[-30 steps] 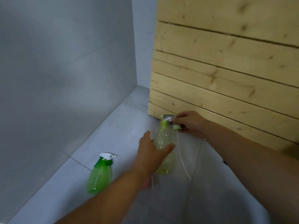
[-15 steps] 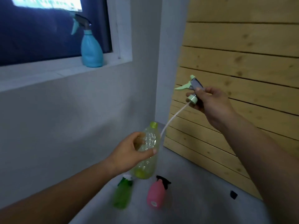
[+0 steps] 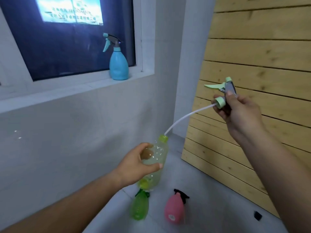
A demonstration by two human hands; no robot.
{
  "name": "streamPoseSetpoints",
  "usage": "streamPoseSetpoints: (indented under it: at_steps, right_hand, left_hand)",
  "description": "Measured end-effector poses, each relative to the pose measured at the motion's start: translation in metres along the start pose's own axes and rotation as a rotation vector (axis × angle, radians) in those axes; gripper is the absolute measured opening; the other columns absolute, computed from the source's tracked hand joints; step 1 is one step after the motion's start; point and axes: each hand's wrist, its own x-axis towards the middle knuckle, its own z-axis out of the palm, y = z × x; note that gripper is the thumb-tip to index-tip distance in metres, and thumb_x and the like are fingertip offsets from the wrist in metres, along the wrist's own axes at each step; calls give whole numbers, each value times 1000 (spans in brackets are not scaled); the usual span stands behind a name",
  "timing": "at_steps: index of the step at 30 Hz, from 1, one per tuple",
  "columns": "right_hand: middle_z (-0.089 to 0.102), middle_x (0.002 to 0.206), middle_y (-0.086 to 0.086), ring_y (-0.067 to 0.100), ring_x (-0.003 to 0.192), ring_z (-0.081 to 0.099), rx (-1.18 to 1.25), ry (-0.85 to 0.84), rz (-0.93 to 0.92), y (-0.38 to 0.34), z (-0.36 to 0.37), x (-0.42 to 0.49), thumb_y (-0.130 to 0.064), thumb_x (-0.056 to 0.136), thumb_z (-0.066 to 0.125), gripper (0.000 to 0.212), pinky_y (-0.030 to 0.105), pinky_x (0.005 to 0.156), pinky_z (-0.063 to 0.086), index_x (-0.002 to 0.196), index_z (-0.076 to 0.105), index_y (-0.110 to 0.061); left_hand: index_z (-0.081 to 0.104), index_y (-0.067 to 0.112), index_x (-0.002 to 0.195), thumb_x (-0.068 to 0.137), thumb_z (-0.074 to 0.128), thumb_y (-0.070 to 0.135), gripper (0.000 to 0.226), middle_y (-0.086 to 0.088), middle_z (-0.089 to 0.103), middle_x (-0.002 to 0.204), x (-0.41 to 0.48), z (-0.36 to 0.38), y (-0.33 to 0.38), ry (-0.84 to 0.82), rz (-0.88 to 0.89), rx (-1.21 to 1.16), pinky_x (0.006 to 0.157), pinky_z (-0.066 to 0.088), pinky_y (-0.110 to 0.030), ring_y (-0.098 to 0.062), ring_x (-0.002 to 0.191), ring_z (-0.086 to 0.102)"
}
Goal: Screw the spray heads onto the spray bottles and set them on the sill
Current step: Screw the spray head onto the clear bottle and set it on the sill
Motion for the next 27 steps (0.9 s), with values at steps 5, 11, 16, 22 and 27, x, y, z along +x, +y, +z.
streamPoseSetpoints:
  at_steps: [5, 11, 16, 22, 27]
  right_hand:
    - [73, 106, 20, 25, 81, 73, -15, -22, 44, 7, -1, 3, -20, 96, 60, 39, 29, 71, 59, 123, 53, 7]
    - [73, 107, 22, 26, 85, 74, -210, -203, 157, 31, 8, -13, -11, 91, 65, 20, 32, 70, 60, 106, 56, 0]
    - [74, 106, 20, 25, 90, 72, -369, -476, 211, 51, 17, -30, -6, 95, 57, 21, 42, 92, 57, 113, 52, 4]
    - [73, 109, 10, 26, 108, 68, -536, -652, 154, 51, 13, -36, -3, 90, 65, 30, 44, 98, 53, 118, 55, -6]
    - [73, 113, 7, 20, 114, 65, -581, -722, 137, 50, 11, -34, -3, 89, 66, 35, 40, 100, 52, 121, 55, -12]
  left_hand:
    - [61, 26, 127, 50, 87, 54, 85, -2, 69, 115, 4, 6, 0, -17, 9, 13, 104, 53, -38, -14, 110, 67]
    - [61, 44, 119, 54, 87, 56, 70, 9, 69, 110, 8, 14, 5, -56, 49, 42, 98, 54, -29, -2, 104, 66]
    - [62, 46, 123, 58, 90, 58, 72, 9, 72, 113, 11, 18, 8, -72, 73, -15, 95, 57, -32, -7, 105, 70]
    - [65, 52, 113, 64, 90, 48, 56, 22, 73, 89, 5, 16, 15, -107, 83, -60, 72, 52, -12, 3, 81, 70]
    - [70, 52, 107, 70, 88, 37, 43, 16, 78, 96, 1, 15, 24, -138, 80, -117, 74, 54, -12, -2, 87, 73]
